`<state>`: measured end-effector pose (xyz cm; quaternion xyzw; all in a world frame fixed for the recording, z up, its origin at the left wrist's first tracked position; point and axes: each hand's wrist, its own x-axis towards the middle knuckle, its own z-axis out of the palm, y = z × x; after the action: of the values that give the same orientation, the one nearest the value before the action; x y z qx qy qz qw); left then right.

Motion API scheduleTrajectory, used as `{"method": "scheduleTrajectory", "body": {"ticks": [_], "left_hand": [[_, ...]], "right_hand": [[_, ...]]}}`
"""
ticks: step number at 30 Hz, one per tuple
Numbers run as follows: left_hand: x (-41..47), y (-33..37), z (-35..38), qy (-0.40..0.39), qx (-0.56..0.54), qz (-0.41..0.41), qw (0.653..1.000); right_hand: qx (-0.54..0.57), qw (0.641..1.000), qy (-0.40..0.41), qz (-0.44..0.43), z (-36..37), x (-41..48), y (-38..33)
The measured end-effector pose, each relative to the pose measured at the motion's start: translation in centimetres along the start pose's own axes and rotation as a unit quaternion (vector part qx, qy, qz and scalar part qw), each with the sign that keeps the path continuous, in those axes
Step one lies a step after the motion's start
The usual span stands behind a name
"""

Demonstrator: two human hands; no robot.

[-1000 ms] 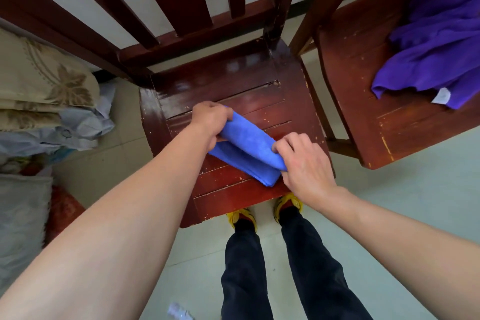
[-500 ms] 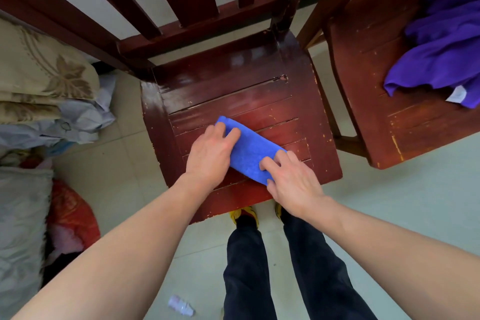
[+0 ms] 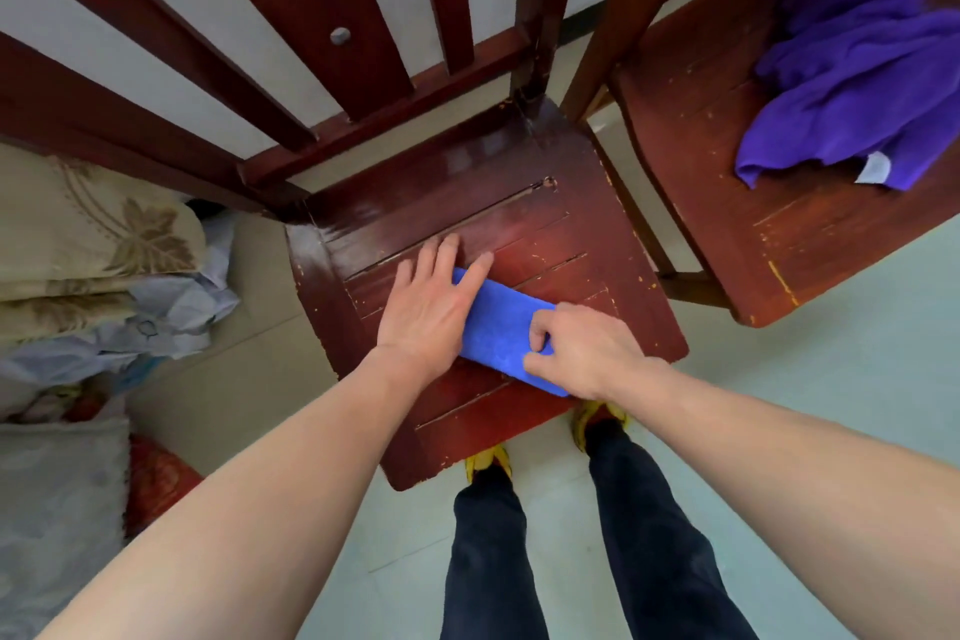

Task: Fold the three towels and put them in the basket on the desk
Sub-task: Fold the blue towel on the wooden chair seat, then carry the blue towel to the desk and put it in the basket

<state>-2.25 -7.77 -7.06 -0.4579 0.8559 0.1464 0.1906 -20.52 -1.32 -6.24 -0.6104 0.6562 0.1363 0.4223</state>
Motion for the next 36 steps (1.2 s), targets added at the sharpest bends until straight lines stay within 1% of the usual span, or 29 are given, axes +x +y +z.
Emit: {"method": "scheduleTrajectory", "body": {"ticks": [2, 3, 4, 5, 7, 10, 12, 13, 14, 17, 21, 22, 23, 25, 27, 29, 31, 32, 35, 36], "left_hand": [[0.5, 0.0, -0.3, -0.016, 0.026, 0.053, 0.998], [0.8, 0.1, -0.3, -0.031, 0.039, 0.078, 0.996], [0.8, 0.3, -0.3, -0.043, 0.053, 0.096, 0.993], [0.6, 0.5, -0.4, -0.054, 0.065, 0.104, 0.991], [-0.4, 0.8, -1.0, -0.075, 0.07, 0.104, 0.989], [-3.0, 1.4, -2.8, -0.116, 0.059, 0.119, 0.984], [-5.2, 1.9, -4.2, -0.113, 0.047, 0.139, 0.983], [-6.1, 2.5, -4.8, -0.113, 0.037, 0.153, 0.981], [-7.1, 4.1, -7.0, -0.108, 0.041, 0.181, 0.977], [-9.2, 6.5, -9.4, -0.113, 0.006, 0.2, 0.973], [-12.7, 14.4, -14.9, -0.116, 0.038, 0.274, 0.954], [-13.1, 15.7, -15.3, -0.114, 0.039, 0.286, 0.95], [-14.3, 19.2, -17.0, -0.108, 0.057, 0.317, 0.94], [-15.8, 23.3, -18.4, -0.113, 0.077, 0.345, 0.929], [-17.7, 29.8, -19.8, -0.098, 0.099, 0.395, 0.908], [-18.9, 34.9, -20.7, -0.094, 0.112, 0.422, 0.895], [-20.7, 41.8, -21.0, -0.083, 0.127, 0.458, 0.876], [-21.3, 44.2, -21.3, -0.077, 0.131, 0.465, 0.872], [-24.6, 54.3, -21.5, -0.061, 0.148, 0.512, 0.844], [-26.5, 58.9, -21.5, -0.052, 0.159, 0.536, 0.827]], "right_hand": [[-0.019, 0.996, 0.091, 0.011, -0.2, -0.5, 1.0], [-0.035, 0.993, 0.114, 0.016, 0.0, -0.8, 1.2], [-0.038, 0.992, 0.12, 0.027, 0.6, -1.2, 1.2], [-0.039, 0.993, 0.109, 0.039, 1.2, -1.6, 1.0], [-0.059, 0.992, 0.094, 0.054, 2.7, -2.4, 0.3], [-0.083, 0.99, 0.105, 0.049, 2.8, -5.5, -0.6], [-0.061, 0.989, 0.13, 0.042, 2.7, -8.5, -0.6], [-0.039, 0.988, 0.141, 0.04, 2.5, -10.4, -0.4], [0.001, 0.987, 0.15, 0.056, 1.5, -13.7, 0.0], [0.054, 0.986, 0.145, 0.069, 1.0, -18.5, 0.4], [0.09, 0.969, 0.196, 0.124, -0.2, -29.5, 2.8], [0.095, 0.965, 0.202, 0.135, 0.0, -30.8, 3.4], [0.11, 0.954, 0.222, 0.166, 0.1, -34.9, 4.8], [0.126, 0.944, 0.232, 0.197, 0.6, -39.1, 6.6], [0.151, 0.922, 0.268, 0.237, 1.8, -45.2, 9.6], [0.172, 0.904, 0.302, 0.25, 2.9, -49.4, 12.2], [0.191, 0.88, 0.334, 0.278, 4.8, -55.1, 15.5], [0.19, 0.875, 0.341, 0.286, 5.4, -56.9, 16.9], [0.188, 0.848, 0.359, 0.341, 8.2, -64.8, 21.5], [0.194, 0.83, 0.374, 0.365, 9.7, -68.6, 23.6]]}}
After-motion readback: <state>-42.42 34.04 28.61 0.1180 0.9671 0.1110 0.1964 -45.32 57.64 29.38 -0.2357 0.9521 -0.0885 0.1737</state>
